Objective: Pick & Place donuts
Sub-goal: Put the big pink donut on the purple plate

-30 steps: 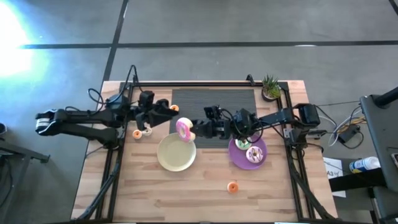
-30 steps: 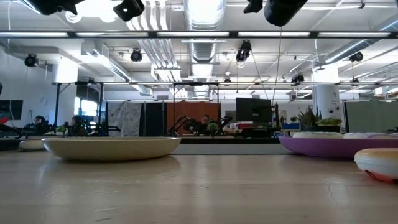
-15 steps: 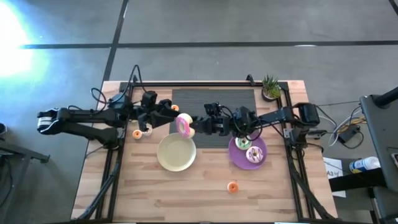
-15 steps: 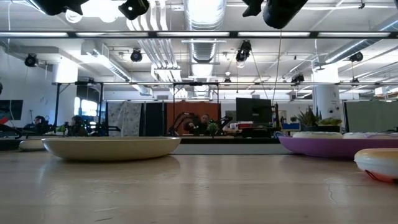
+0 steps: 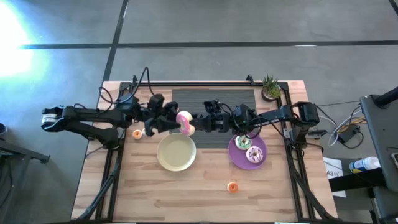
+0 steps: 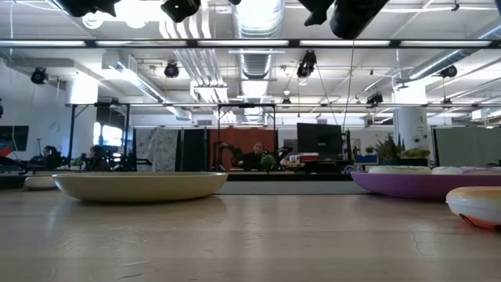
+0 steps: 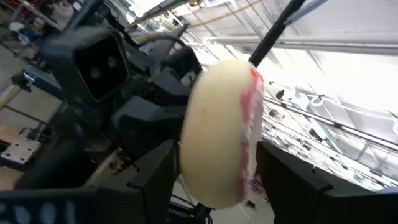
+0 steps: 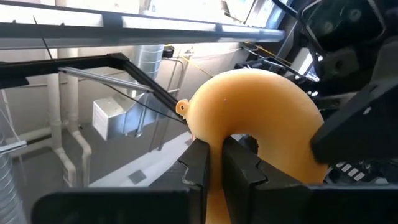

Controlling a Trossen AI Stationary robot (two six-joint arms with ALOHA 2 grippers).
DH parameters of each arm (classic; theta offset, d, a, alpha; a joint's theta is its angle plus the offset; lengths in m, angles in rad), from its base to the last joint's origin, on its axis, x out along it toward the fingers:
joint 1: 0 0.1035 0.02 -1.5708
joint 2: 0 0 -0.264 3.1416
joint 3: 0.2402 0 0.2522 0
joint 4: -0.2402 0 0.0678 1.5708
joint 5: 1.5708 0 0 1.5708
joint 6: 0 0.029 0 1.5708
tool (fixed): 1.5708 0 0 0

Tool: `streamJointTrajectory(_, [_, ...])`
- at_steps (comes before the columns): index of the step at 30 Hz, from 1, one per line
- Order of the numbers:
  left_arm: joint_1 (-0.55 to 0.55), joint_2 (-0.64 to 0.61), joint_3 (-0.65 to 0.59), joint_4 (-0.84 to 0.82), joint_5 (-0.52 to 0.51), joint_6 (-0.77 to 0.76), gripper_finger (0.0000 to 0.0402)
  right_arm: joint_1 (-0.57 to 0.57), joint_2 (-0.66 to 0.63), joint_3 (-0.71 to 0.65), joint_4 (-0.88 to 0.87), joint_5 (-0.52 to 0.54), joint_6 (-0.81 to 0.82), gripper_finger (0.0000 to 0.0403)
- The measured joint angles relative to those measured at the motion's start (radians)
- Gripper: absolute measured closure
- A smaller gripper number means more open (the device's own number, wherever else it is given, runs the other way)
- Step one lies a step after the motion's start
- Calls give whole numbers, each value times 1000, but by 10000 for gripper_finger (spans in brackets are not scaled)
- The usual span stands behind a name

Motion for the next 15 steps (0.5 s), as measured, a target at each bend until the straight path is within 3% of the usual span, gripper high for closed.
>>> streamJointTrajectory(6, [0,3,0,-5,25,-5,267,-6,-1,-2,-6,-1,0,346])
streamJointTrajectory(15, [0,3,-3,-15,33,-4,364,-16,-5,-3,-98,-64,11,233])
